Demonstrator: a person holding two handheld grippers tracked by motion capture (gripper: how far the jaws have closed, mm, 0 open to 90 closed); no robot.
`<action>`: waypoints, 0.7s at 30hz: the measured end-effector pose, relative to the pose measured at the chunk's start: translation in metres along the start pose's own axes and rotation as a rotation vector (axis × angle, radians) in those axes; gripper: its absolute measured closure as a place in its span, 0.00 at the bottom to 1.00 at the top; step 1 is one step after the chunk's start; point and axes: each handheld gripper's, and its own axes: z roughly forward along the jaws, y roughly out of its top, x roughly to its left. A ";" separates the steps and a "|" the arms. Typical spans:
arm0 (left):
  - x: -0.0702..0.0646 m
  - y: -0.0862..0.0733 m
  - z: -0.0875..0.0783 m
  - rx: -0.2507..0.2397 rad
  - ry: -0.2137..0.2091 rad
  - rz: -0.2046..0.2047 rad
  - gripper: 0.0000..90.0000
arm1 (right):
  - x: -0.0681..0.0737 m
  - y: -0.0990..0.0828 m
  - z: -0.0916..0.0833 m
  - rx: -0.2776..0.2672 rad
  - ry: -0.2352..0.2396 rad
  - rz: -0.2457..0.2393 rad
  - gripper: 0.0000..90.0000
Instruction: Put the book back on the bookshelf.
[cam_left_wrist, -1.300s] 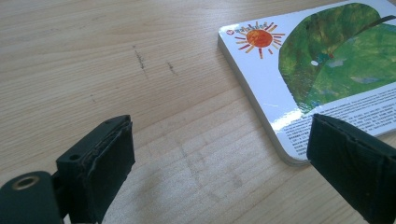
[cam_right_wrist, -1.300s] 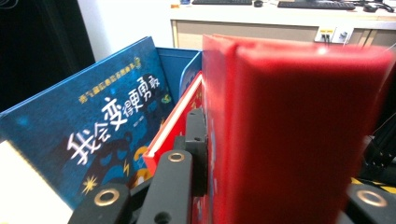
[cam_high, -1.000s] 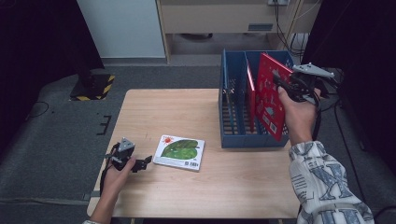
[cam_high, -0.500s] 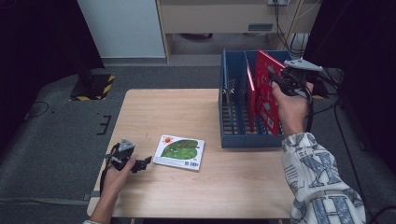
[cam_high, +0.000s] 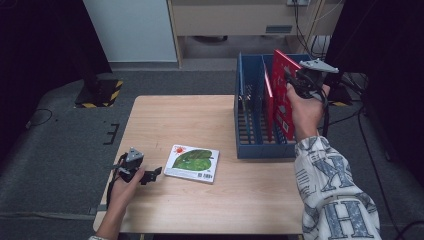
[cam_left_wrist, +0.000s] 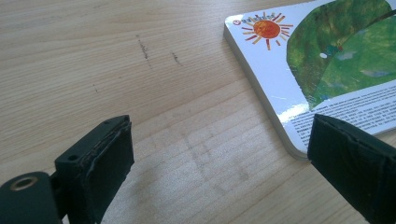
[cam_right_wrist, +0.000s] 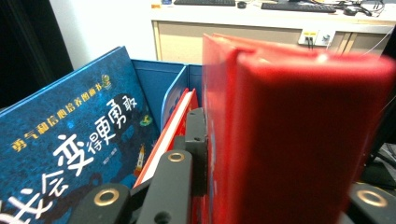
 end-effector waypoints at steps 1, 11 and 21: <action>0.000 0.000 0.000 -0.002 0.000 -0.002 0.07 | 0.001 0.000 0.002 -0.002 0.000 -0.002 0.88; 0.000 0.000 0.001 0.008 -0.001 -0.001 0.07 | 0.002 -0.006 0.021 -0.012 -0.033 0.012 0.88; -0.001 0.000 0.001 0.018 -0.007 0.004 0.07 | 0.002 -0.016 0.037 -0.022 -0.042 0.021 0.88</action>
